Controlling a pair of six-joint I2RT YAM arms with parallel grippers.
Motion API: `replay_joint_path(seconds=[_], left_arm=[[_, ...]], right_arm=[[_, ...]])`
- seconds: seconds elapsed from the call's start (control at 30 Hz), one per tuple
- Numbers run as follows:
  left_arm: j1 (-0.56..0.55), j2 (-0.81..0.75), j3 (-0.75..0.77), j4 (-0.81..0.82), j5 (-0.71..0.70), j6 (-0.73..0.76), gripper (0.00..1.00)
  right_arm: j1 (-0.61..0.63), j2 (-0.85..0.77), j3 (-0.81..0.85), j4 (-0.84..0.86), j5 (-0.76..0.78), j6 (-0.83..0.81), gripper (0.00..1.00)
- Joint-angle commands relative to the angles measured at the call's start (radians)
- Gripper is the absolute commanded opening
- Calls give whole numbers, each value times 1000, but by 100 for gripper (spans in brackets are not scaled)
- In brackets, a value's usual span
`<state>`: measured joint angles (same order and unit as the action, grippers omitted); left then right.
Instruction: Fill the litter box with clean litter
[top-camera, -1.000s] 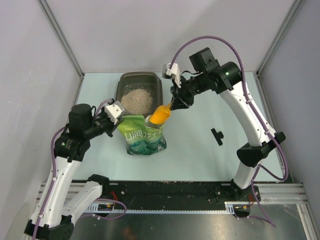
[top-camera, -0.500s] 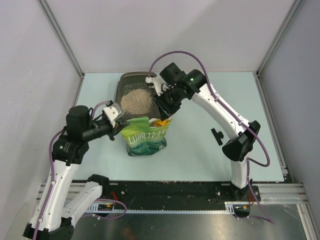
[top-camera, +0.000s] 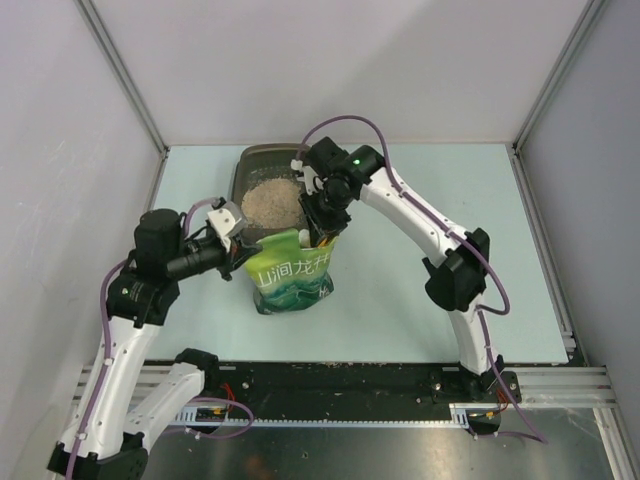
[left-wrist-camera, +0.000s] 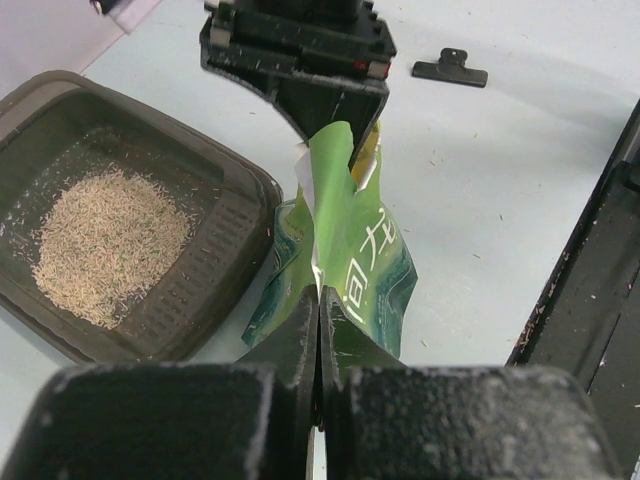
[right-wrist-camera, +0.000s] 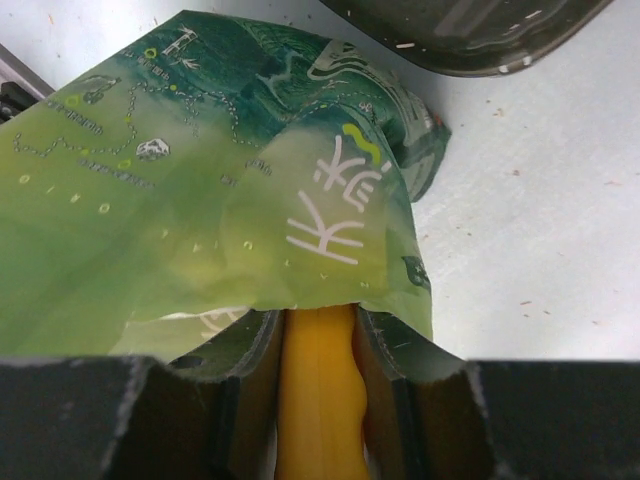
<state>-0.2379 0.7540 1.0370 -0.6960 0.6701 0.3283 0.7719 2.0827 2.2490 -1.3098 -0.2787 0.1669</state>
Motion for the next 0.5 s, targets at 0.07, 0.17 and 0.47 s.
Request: replay_joint_path(seconds=[0.07, 0.17, 0.47], left_arm=[[5, -15, -9, 121, 65, -48, 0], [6, -15, -32, 135, 62, -51, 0], [5, -5, -54, 139, 31, -15, 0]], right_arm=[[-11, 120, 52, 14, -51, 39, 0], [-25, 142, 66, 30, -207, 36, 0], [-166, 125, 38, 87, -772, 17, 0]])
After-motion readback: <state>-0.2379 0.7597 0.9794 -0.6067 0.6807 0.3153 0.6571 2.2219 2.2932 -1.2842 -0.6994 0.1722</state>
